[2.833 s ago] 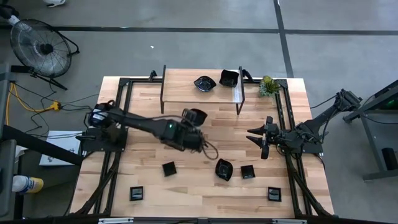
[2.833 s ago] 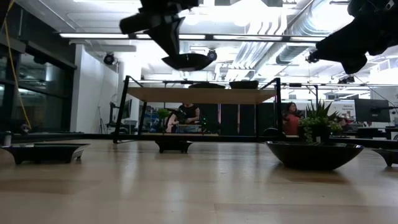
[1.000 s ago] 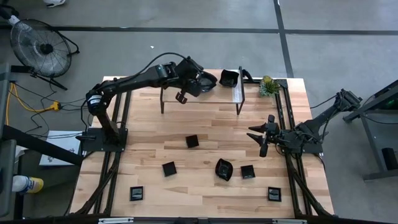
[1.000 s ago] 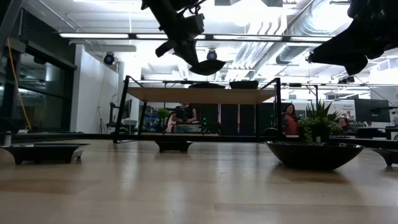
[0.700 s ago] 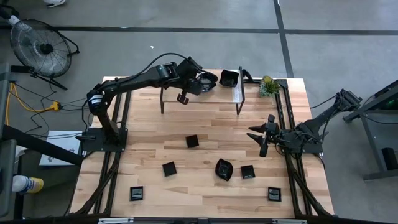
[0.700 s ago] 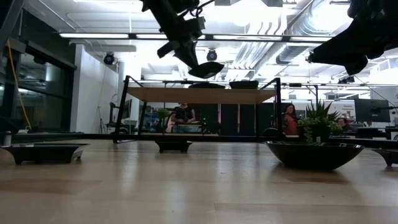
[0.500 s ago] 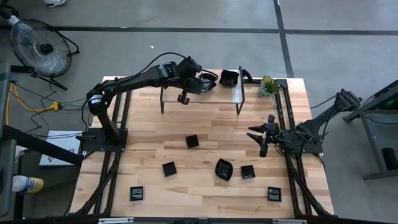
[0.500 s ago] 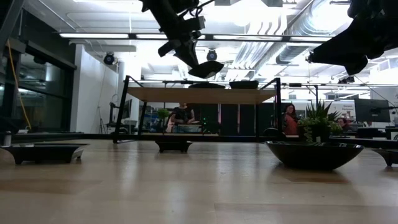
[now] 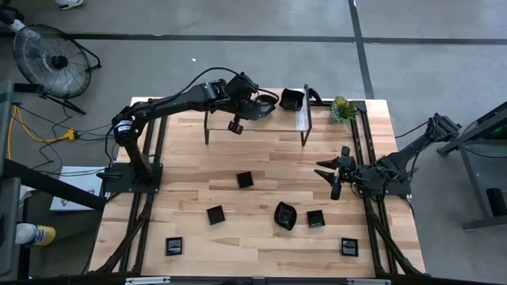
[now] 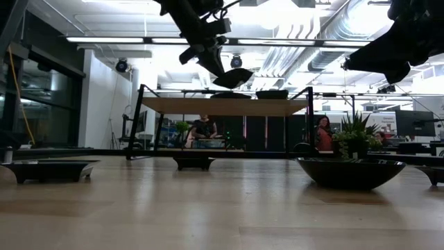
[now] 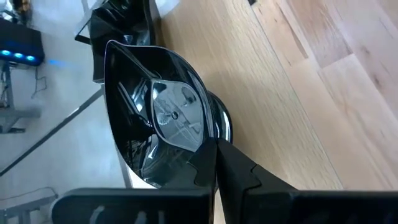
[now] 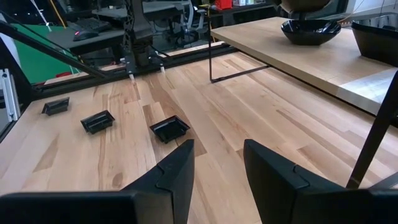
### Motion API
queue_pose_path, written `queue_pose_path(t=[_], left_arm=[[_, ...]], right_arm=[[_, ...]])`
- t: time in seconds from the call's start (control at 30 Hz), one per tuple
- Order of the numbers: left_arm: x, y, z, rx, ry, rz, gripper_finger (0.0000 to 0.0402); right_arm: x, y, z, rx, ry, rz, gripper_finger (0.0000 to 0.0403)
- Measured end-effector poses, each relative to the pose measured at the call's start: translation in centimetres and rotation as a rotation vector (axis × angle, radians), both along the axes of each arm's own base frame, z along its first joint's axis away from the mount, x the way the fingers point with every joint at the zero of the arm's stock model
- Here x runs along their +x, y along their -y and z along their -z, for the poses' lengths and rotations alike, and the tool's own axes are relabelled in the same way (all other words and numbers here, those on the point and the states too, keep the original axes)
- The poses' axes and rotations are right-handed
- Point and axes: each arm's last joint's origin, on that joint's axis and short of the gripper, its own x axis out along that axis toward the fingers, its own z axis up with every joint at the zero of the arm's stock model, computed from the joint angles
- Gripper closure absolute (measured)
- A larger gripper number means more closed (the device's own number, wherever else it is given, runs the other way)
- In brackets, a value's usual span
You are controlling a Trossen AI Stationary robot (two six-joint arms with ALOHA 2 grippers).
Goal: Pick & Place Mini shaped plates
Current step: Stack the leaf-shaped plate on top of the other leaf-shaped plates on the shelf
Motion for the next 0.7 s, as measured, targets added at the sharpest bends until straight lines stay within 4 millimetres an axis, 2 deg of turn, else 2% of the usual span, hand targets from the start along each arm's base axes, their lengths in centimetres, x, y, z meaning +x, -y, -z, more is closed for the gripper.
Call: queue_pose_path(t=[0.53,0.7], left_arm=[[0.04,-0.01,-0.03,-0.013,0.014,-0.015,0.0401],[0.02,0.00,0.80,-0.020,-0.002,-0.015,0.0401]], right_arm=[[0.00,0.00,0.00,0.001,0.000,0.000,0.0269],[0.00,0.00,0.00,0.001,0.000,0.000,0.0269]])
